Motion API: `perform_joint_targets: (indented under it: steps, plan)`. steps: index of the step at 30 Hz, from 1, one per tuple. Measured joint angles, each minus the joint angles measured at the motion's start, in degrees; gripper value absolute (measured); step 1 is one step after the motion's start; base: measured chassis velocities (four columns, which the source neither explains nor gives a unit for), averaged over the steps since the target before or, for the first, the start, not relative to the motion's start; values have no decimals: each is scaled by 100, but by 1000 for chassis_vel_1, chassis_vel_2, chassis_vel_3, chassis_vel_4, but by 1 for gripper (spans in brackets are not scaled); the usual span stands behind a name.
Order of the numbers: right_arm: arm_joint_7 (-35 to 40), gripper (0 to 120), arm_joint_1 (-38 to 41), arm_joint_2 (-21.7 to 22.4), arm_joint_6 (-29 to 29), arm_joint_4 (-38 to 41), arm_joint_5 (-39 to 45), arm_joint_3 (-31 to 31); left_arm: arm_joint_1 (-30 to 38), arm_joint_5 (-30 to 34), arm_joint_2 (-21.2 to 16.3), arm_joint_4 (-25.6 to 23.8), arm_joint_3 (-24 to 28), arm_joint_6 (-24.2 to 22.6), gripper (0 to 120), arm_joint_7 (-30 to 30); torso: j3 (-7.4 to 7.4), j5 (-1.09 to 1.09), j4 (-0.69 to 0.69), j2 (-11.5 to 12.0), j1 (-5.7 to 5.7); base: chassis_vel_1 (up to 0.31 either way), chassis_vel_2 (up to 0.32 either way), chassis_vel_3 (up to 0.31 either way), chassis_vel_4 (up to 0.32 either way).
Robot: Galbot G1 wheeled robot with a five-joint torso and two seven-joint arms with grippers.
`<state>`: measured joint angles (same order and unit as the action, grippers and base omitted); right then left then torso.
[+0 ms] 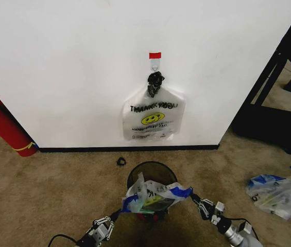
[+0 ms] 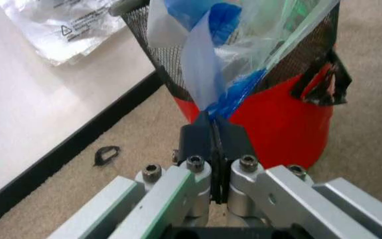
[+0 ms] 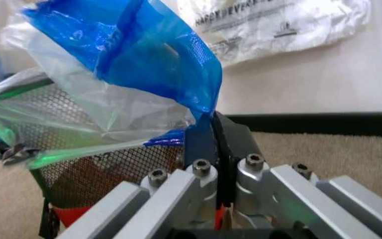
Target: Pick up the garbage bag from the wall and place it over the trash bin.
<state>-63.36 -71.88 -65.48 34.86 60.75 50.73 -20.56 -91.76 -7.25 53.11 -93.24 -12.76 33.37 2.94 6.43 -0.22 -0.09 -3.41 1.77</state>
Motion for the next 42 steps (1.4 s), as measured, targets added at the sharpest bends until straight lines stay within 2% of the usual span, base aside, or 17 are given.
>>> perform_joint_targets:
  steps: [6, 13, 16, 19, 23, 24, 27, 30, 34, 38, 39, 42]
  plan:
    - [361, 0, -180, -22, -106, 263, -205, 59, -45, -28, -28, -63, -54, -87, 0, -16, 0, 0, 0, 0, 0, 0, 0, 0, 0]
    - [38, 1, -432, 110, -85, 630, -381, -129, -311, -22, -154, -388, -147, 19, 0, -22, 0, 2, 0, 0, 0, 0, 0, 0, 0]
    - [-351, 16, -519, 277, -120, 767, -530, -414, -351, -66, -202, -534, -240, 106, 15, 41, 0, 2, 0, 0, 0, 0, 0, 0, 0]
    - [-547, 23, -536, 353, -137, 800, -627, -575, -333, -122, -206, -569, -335, 158, 22, 139, 0, 0, 0, 0, 0, 0, 0, 0, 0]
    - [-1419, 41, -457, 590, -267, 663, -1021, -1126, -255, -378, -326, -448, -734, 293, 39, 536, 0, 1, 0, 0, 0, 0, 0, 0, 0]
    - [-1419, 41, -457, 590, -267, 663, -1021, -1126, -255, -378, -326, -448, -734, 293, 39, 536, 0, 1, 0, 0, 0, 0, 0, 0, 0]
    - [-1980, 52, -417, 715, -473, 564, -1242, -1360, -272, -449, -472, -343, -877, 393, 50, 894, 0, 1, -1, 0, 0, 0, 0, 0, 0]
    - [-2477, 66, -438, 799, -793, 660, -1457, -1547, -414, -523, -593, -340, -1085, 616, 65, 1690, 0, 1, 0, 0, 0, 0, 0, 0, 0]
    - [-2536, 77, -495, 809, -932, 896, -1442, -1569, -447, -546, -574, -421, -1335, 845, 75, 2312, 0, 1, 1, 0, 0, 0, 0, 0, 0]
    - [-2493, 95, -530, 791, -1021, 1356, -1127, -1546, -492, -485, -521, -775, -1811, 1006, 93, 2916, 0, 1, -2, 0, 0, 0, 0, 0, 0]
    - [-2493, 95, -530, 791, -1021, 1356, -1127, -1546, -492, -485, -521, -775, -1811, 1006, 93, 2916, 0, 1, -2, 0, 0, 0, 0, 0, 0]
    - [-2257, 99, -539, 790, -977, 1649, -1003, -1428, -615, -273, -532, -1079, -2104, 993, 99, 3518, 0, 1, 0, 0, 0, 0, 0, 0, 0]
